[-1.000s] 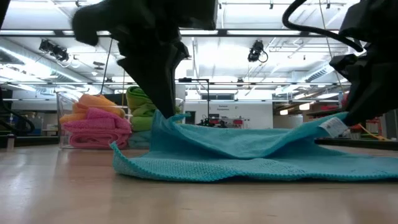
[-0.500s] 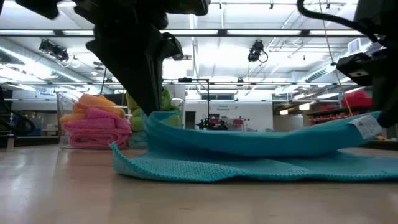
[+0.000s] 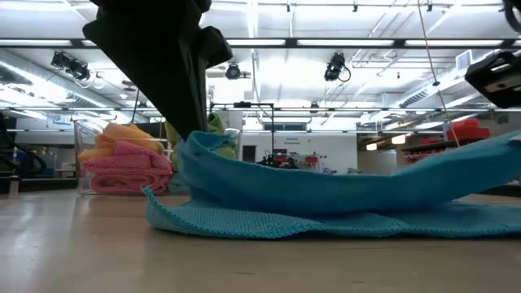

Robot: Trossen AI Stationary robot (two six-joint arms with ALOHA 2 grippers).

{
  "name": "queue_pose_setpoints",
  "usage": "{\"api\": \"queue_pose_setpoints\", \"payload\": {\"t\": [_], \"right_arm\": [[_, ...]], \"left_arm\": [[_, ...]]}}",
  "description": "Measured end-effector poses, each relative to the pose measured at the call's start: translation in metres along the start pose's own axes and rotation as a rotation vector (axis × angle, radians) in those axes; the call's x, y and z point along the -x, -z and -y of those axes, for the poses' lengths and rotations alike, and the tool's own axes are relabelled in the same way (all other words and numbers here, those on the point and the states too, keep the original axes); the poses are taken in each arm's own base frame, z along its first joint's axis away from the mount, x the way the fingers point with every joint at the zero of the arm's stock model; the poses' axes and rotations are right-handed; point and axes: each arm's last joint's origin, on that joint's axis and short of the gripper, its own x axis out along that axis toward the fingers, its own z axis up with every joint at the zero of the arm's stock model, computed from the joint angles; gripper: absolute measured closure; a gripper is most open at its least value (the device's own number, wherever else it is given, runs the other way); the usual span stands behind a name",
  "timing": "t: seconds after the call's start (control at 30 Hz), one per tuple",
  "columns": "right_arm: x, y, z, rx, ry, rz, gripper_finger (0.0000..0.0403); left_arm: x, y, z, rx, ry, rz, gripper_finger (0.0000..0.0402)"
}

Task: Fold microfiber towels
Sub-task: Fold the blue microfiber towel

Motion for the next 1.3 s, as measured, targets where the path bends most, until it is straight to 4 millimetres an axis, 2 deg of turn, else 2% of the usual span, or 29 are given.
{"api": "queue_pose_setpoints", "payload": {"t": [0.17, 0.37, 0.5, 0.73, 0.87, 1.03, 1.3], "right_arm": [[0.002, 0.002, -0.005, -0.026, -0.021, 0.009, 0.0359], [-0.008, 0.009, -0.012, -0.009, -0.012, -0.008, 0.0357], [-0.010, 0.012, -0.012, -0.029, 0.000, -0.027, 0.0332], [-0.010, 0.014, -0.012, -0.088, -0.037, -0.077, 0.0245], [-0.001, 0.013, -0.011, -0.163, -0.110, -0.143, 0.0216], [0.009, 0.008, -0.009, -0.184, -0.117, -0.100, 0.0214], [0.008, 0.001, -0.004, -0.070, -0.007, 0.023, 0.0233]], "left_arm": [[-0.007, 0.001, 0.004, -0.009, 0.002, 0.001, 0.0391], [-0.015, 0.004, 0.009, -0.020, -0.004, -0.020, 0.0390], [-0.015, 0.005, 0.010, -0.023, -0.003, -0.022, 0.0345], [-0.014, 0.007, 0.009, -0.015, -0.009, -0.043, 0.0251], [0.002, 0.003, 0.007, 0.014, 0.004, -0.007, 0.0225], [0.007, 0.006, 0.012, -0.024, -0.057, 0.025, 0.0227], [0.001, 0.015, 0.033, -0.192, -0.071, 0.023, 0.0247]]}}
